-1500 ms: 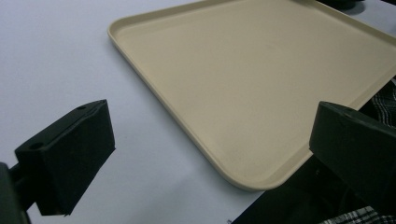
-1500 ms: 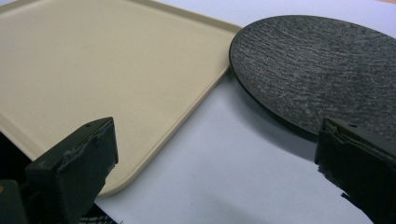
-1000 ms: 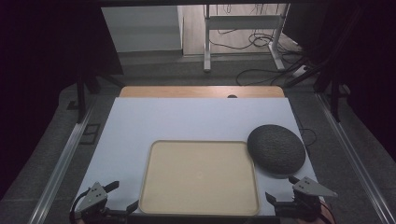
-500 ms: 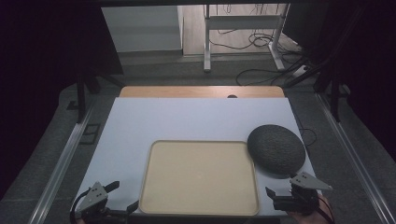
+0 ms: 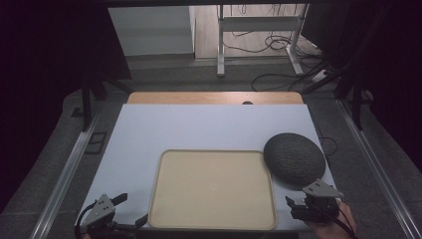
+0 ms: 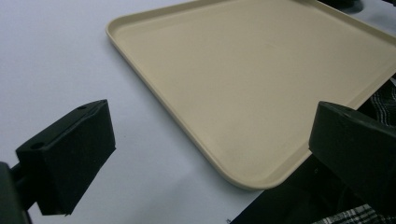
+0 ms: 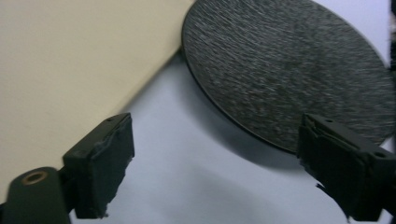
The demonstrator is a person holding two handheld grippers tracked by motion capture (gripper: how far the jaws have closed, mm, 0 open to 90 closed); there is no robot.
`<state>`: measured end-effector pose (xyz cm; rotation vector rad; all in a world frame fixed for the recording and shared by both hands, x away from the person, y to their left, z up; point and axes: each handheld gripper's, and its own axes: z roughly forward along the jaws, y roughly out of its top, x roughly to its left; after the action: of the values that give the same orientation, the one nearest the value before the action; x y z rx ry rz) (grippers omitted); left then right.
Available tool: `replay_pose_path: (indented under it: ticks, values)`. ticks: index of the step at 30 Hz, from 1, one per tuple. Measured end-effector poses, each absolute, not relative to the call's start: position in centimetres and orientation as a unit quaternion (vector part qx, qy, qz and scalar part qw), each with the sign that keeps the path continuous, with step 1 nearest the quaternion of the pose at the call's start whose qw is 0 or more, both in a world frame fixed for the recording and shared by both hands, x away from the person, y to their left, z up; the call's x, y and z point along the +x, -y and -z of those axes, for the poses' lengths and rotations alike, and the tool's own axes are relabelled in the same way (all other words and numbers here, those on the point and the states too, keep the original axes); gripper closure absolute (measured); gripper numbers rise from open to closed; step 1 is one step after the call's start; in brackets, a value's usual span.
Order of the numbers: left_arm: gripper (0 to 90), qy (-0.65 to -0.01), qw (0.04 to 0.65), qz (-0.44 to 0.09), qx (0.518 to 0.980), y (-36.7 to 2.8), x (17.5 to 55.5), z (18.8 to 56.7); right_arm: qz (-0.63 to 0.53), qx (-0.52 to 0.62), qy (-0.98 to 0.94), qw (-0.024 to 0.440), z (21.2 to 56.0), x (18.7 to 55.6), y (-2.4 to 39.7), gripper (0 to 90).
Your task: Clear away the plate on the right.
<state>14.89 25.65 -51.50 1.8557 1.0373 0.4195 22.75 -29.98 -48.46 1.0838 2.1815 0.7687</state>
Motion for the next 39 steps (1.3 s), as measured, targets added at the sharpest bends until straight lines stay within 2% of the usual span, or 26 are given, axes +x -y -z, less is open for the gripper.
replay_pose_path:
  ticks: [7, 22, 39]
  values:
    - [0.3, -0.422, 0.468, -0.171, 0.757, -25.6, 14.9, 51.5, -0.233, 0.360, -0.836, 0.342, 48.7, 22.8, 29.4, 19.9]
    - [0.3, -0.423, 0.468, -0.173, 0.756, -25.6, 14.8, 51.5, -0.149, 0.283, -0.853, 0.412, 49.6, 22.9, 27.8, 24.9]
    - [0.3, -0.422, 0.468, -0.173, 0.757, -25.6, 14.9, 51.5, -0.056, 0.180, -0.856, 0.482, 51.1, 23.3, 26.0, 38.7]
